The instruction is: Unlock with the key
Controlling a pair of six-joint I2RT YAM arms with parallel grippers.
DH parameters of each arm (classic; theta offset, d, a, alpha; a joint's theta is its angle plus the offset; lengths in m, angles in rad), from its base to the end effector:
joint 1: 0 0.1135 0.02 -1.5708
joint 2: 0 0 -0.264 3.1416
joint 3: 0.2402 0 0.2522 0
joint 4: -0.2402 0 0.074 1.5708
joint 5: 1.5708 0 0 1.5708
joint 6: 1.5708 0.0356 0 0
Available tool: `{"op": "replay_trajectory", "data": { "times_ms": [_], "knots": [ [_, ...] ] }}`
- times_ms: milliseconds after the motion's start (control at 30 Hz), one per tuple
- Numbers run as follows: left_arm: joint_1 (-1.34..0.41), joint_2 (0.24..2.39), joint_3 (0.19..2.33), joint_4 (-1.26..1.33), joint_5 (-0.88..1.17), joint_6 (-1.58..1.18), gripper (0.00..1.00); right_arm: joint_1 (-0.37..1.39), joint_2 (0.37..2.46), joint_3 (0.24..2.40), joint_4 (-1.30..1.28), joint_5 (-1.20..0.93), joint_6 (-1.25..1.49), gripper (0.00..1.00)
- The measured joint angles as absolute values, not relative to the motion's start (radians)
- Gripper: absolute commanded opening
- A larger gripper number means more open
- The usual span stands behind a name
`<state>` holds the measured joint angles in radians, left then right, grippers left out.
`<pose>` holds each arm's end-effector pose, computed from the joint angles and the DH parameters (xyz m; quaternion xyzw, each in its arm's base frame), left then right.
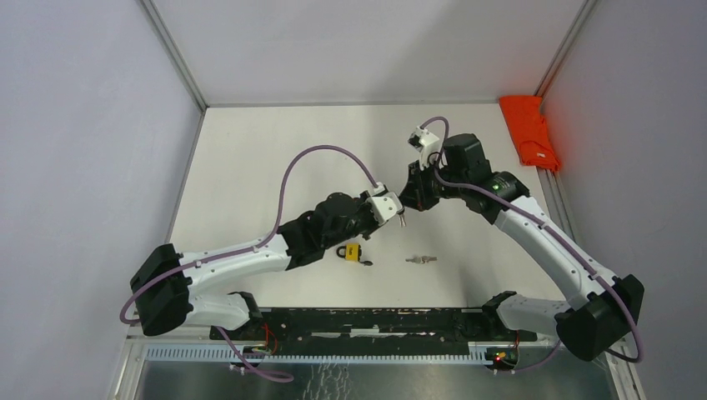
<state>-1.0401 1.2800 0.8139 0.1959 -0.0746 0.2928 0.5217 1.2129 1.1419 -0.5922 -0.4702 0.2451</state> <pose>0.1519 -0.2536 0.2807 0.4739 0.6391 -0.1932 0.5741 0.2169 0.1433 0.3381 -0.2216 0.8516 0.3536 0.3171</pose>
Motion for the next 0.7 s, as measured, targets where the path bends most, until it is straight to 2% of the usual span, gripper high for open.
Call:
{"op": "replay_trajectory", "data": {
  "times_ms": [133,233,333,500,700],
  "knots": [
    [-1.031,1.283,0.845,0.140,-0.049,0.293,0.08,0.523,1.191,1.141,-0.595,-0.447,0.230,0.14],
    [-1.001,1.284,0.880,0.086,-0.004,0.293,0.08,0.523,1.166,1.132,-0.585,-0.425,0.215,0.33],
    [-0.952,1.284,0.914,0.045,0.054,0.292,0.08,0.523,1.131,1.108,-0.575,-0.391,0.199,0.44],
    [-0.863,1.287,0.985,-0.047,0.162,0.292,0.08,0.524,1.073,1.049,-0.529,-0.307,0.166,0.43],
    [-0.818,1.366,1.160,-0.193,0.278,0.293,0.08,0.523,0.966,0.932,-0.375,-0.276,0.133,0.37]
  ]
}}
